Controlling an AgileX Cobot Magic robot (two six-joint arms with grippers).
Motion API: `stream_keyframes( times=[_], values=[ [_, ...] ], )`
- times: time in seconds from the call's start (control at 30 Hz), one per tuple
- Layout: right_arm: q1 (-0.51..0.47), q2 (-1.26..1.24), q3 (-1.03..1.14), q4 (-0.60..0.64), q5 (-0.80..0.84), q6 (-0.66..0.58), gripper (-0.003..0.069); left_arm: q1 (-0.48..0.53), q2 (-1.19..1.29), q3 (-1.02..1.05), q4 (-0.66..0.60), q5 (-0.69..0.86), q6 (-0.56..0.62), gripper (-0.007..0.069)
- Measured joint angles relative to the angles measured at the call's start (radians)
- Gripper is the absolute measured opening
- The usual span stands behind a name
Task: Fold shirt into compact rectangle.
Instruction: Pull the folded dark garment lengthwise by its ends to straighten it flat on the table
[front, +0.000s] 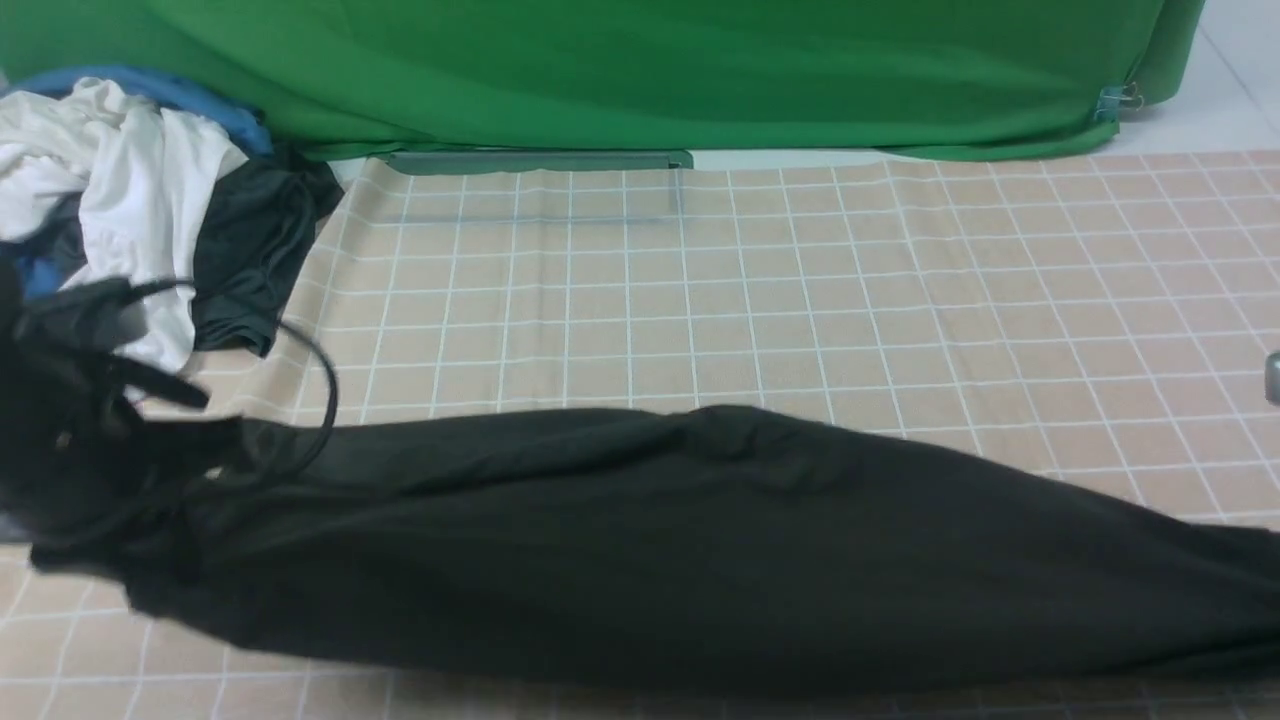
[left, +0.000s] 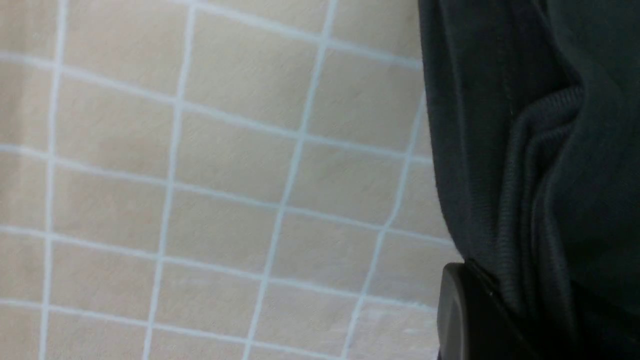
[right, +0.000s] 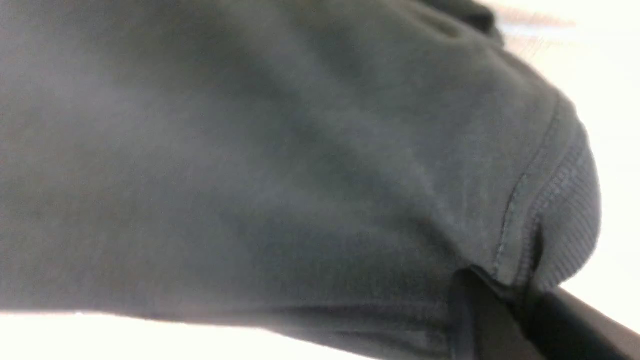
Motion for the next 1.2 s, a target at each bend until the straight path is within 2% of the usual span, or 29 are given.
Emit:
stream_keyframes(
  times=[0.13, 0.27, 0.4, 0.47, 0.5, 0.6, 0.73, 0.83, 0.9, 1.03, 1.07, 1.1, 1.13, 1.2],
  values=[
    [0.0, -0.001, 0.04, -0.012, -0.043, 0.019, 0.0096, 0.05, -0.034, 0.076, -0.002, -0.014, -0.012, 0.0064],
    [0.0, -0.001, 0.041, -0.032, -0.06, 0.049, 0.0139, 0.067, -0.04, 0.094, -0.022, -0.024, -0.013, 0.0064],
    [-0.002, -0.001, 0.041, -0.073, -0.065, 0.055, 0.0237, 0.069, -0.042, 0.094, -0.015, -0.032, -0.013, 0.0065],
    [-0.003, -0.001, 0.041, -0.086, -0.066, 0.067, 0.0341, 0.07, -0.042, 0.094, -0.013, -0.033, -0.013, 0.0083],
    [-0.003, -0.001, 0.041, -0.086, -0.067, 0.071, 0.0363, 0.07, -0.042, 0.094, -0.013, -0.033, -0.013, 0.0093],
    [-0.003, -0.001, 0.041, -0.086, -0.072, 0.079, 0.0437, 0.07, -0.042, 0.094, -0.012, -0.033, -0.014, 0.0175],
    [-0.003, -0.004, 0.011, -0.052, -0.052, 0.081, 0.0459, 0.07, -0.042, 0.071, 0.005, -0.024, -0.01, 0.0325],
    [-0.003, -0.019, -0.064, -0.006, -0.004, 0.082, 0.0438, 0.07, -0.042, 0.008, 0.044, 0.024, -0.024, 0.0428],
    [-0.003, -0.04, -0.104, 0.029, 0.02, 0.082, 0.0405, 0.07, -0.042, -0.039, 0.044, 0.042, -0.037, 0.0461],
    [0.016, -0.097, -0.143, 0.142, 0.027, 0.053, 0.0289, 0.07, -0.051, -0.104, -0.042, 0.036, -0.029, 0.0459],
    [0.045, -0.12, -0.148, 0.189, 0.023, 0.008, 0.0222, 0.057, -0.052, -0.11, -0.116, 0.018, 0.012, 0.0419],
    [0.073, -0.132, -0.149, 0.214, 0.02, -0.017, 0.0192, 0.043, -0.052, -0.11, -0.154, 0.008, 0.036, 0.0395],
    [0.104, -0.14, -0.15, 0.228, 0.012, -0.047, 0.0127, 0.016, -0.048, -0.11, -0.199, -0.004, 0.06, 0.0337],
    [0.165, -0.146, -0.15, 0.246, -0.007, -0.07, 0.0068, -0.058, -0.032, -0.11, -0.233, -0.032, 0.086, 0.0221]
  ],
)
